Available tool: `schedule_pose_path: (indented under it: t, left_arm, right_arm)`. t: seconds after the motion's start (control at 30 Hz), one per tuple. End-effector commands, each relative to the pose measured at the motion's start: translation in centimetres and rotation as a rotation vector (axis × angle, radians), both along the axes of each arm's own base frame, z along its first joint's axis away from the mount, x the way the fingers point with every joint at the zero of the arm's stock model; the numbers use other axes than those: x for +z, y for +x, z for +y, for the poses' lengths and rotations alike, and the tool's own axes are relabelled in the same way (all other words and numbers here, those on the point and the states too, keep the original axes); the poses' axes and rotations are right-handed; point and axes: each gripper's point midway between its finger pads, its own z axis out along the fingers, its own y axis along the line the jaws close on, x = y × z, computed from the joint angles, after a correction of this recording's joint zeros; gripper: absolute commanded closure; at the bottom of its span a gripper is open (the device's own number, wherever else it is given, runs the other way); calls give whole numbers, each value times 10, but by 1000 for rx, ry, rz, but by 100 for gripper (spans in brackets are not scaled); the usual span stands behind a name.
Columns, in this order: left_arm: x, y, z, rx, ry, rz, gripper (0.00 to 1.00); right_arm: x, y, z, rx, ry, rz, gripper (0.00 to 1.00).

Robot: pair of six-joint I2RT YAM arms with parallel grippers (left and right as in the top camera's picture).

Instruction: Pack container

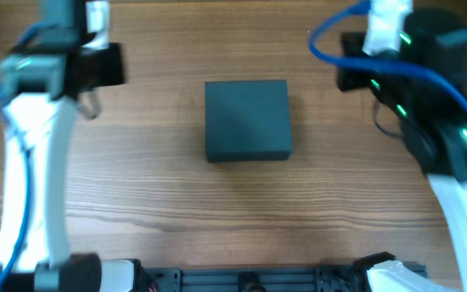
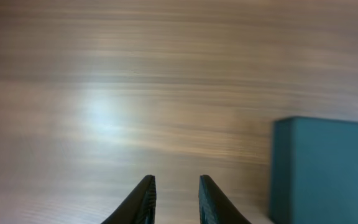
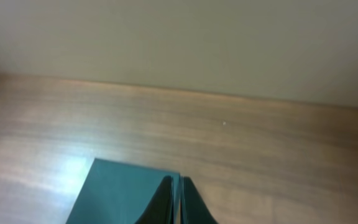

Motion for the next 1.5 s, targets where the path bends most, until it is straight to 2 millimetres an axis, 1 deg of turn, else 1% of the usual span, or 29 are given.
schedule_pose_path:
  t: [0.0,0.07,0.13,0.2,0.23,0.27,0.3,0.33,0.37,0.4,0.43,0.5,0.53,1.07,1.2,1.47]
  left_arm:
    - [13,-22,37,67,15,-8,81]
    - [21,-31,39,97,-33,-33,82]
    - [28,-41,39,99,-36,-45,84]
    - [35,-47,38,98,-33,-67,82]
    - [38,-51,37,95,-31,-72,80]
    - [39,-55,37,97,-29,-71,76]
    - [40,-60,37,100,-25,-66,69]
    - [40,-63,37,102,-24,-60,50]
    - [39,-65,36,102,-24,-54,0]
    - [39,-66,37,103,-23,-50,0]
    - [38,-67,37,104,-22,-48,0]
    - [38,-67,37,104,-23,-47,0]
    - [38,-67,37,104,-23,-47,0]
    - [38,-67,37,104,-23,-47,0]
    - [38,-67,37,104,-23,-47,0]
    - [38,-67,37,104,-23,-47,0]
  right_arm:
    - [8,-39,-18,-44,-17,7,96]
    - [7,-61,-25,-35,-39,22,96]
    - [4,-83,-31,-17,-78,41,96]
    - [-1,-103,-40,-20,-112,66,95]
    - [-3,-109,-43,-27,-125,70,94]
    - [-4,-114,-49,-44,-139,75,93]
    - [-4,-120,-54,-61,-155,78,91]
    - [-5,-123,-56,-63,-165,78,89]
    - [-4,-126,-58,-57,-180,74,85]
    - [-4,-128,-58,-54,-182,71,75]
    - [-3,-128,-58,-55,-181,69,60]
    - [-4,-128,-58,-55,-182,71,16]
    - [-4,-127,-58,-54,-182,73,0]
    - [-17,-113,-54,-49,-199,133,0]
    - [-23,-108,-46,-28,-177,161,0]
    - [-41,-98,-44,-20,-207,242,0]
